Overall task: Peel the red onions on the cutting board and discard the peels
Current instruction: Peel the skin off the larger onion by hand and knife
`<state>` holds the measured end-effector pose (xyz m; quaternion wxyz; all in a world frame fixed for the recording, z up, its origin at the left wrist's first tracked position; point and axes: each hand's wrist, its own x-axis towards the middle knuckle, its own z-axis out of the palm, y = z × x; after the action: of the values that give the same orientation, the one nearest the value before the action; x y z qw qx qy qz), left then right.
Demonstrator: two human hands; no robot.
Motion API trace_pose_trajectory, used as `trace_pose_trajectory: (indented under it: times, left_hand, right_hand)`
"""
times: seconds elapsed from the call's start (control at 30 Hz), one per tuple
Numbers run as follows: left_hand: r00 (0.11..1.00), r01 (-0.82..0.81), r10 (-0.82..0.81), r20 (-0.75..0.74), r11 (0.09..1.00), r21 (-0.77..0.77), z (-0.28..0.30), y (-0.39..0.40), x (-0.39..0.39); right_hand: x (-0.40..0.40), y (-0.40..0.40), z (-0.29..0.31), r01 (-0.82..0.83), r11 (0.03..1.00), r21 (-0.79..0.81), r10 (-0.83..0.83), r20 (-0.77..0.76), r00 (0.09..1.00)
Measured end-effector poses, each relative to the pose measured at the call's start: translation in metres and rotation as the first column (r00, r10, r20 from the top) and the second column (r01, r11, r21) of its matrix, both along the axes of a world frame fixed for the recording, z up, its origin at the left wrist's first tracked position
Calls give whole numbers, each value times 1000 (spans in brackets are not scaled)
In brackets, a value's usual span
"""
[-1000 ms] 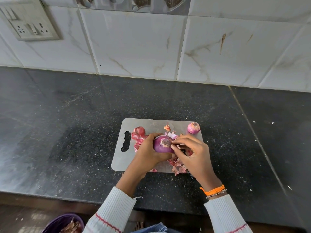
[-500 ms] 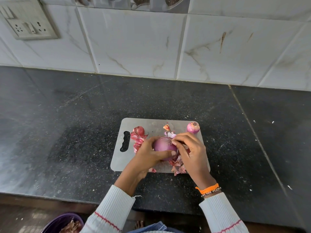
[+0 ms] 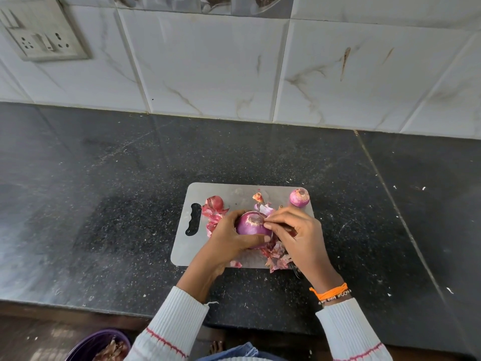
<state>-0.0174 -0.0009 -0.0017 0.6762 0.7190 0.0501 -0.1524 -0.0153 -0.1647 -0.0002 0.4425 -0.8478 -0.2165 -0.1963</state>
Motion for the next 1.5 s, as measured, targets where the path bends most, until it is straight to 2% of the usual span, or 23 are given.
trace_pose_trajectory:
  times: [0.23,0.37,0.53,0.67,0.9,1.1,1.2,1.37,1.5]
  left_hand:
    - [999,27,-30,-32,995,-92,4,1,-2]
    - [999,32,-34,-22,997,-77,3,-2,-2]
    - [1000,24,-24,-9,998,-56,2,-2,-1]
    - [999,30,-30,-10,999,-39,0,-1,1]
    - [999,40,-41,21,998,42,-3,-3,2]
    - [999,31,-33,32,998,60,-1,-3,2]
    - [1000,19,-19,12,1000,23,0,-4,0]
    - [997,-7,-2,-72,991,-134,4,-1,-5]
    - [999,-4,-1,-40,993,-117,5,-2,-5]
  right_hand:
    - [-1,4,-3,39,991,-131,-30,69,997]
    - [-3,6,-2,93,969,-229,-82,55,995]
    - [0,2,-1,45,996,-80,-50,-66,997]
    - [0,-3,3,-43,997,-68,36,-99,994]
    - [-1,-1,3,2,996,-92,-8,-68,998]
    - [-2,0,-2,44,997,63,-34,-153,988]
    - [-4,1,-1,68,991,112,-44,-206,978]
    - [-6,-4,2,122,978,170,-82,-221,972]
    - [-7,-7,7,50,988,149,-13,-236,972]
